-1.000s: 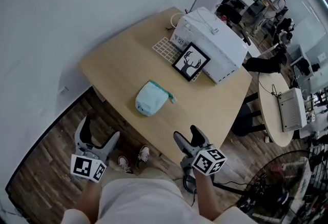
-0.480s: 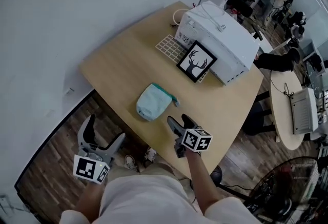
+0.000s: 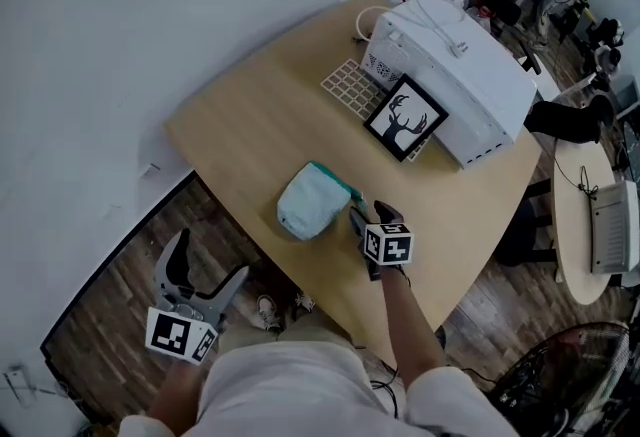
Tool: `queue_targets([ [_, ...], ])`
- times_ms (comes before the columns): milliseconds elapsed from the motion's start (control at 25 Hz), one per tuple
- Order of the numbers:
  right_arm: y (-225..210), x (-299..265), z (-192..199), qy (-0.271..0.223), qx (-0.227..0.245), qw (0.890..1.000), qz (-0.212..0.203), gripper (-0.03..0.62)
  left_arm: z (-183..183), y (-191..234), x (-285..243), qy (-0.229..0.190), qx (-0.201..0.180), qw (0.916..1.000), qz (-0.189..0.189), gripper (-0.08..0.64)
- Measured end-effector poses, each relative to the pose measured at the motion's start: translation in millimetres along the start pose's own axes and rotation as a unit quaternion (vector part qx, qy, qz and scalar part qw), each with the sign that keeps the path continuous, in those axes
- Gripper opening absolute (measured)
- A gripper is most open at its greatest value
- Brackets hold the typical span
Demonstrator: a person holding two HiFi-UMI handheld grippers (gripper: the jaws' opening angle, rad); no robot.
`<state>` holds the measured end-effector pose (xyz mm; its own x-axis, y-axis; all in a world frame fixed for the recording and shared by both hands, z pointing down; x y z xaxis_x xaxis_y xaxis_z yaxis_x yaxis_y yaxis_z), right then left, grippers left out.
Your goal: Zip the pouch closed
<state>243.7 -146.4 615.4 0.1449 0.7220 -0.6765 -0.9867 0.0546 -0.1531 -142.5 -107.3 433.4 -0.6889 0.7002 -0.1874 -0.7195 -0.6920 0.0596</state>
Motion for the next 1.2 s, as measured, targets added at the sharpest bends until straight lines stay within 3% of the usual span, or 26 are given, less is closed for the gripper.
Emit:
queue_targets([
  [360,-5,-23,2,0.057,0.064,0.996,0.024,0.183,5,-2,-10,0.013,0.012,0.9998,-0.007,0.465],
  [440,-5,-27,4,0.064,0.069,0.995,0.03,0.141,6,-4,-12,0.014,0.013,0.9998,-0.006,0.465],
  [560,-3,-27,2,0.066,0.087,0.993,0.04,0.021,5,-7,-14,0.013,0.013,0.9998,-0.004,0.465],
  [760,-2,-16,-14,0.03,0.13,0.99,0.046,0.016,4,-6,-18,0.009,0.013,0.9999,0.0,0.465],
  [1000,30,15,-57,-0.052,0.27,0.961,0.041,0.017,2,-10,-33,-0.001,0.022,0.9993,0.032,0.463],
  [1200,71,42,-88,-0.123,0.363,0.923,0.031,0.017,2,-8,-40,-0.018,0.041,0.9981,0.043,0.462],
])
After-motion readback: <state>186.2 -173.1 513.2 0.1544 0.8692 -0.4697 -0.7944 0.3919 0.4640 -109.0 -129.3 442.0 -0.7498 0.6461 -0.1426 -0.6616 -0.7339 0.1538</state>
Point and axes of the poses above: the fingertips, and each gripper's own axes: x backward along the fingers, y to its left, z out of its underside, the point moved 9 cm from there along x, backward along the fingers, and after that the axes turned 2 degrees about z, right-handed, at the moved point
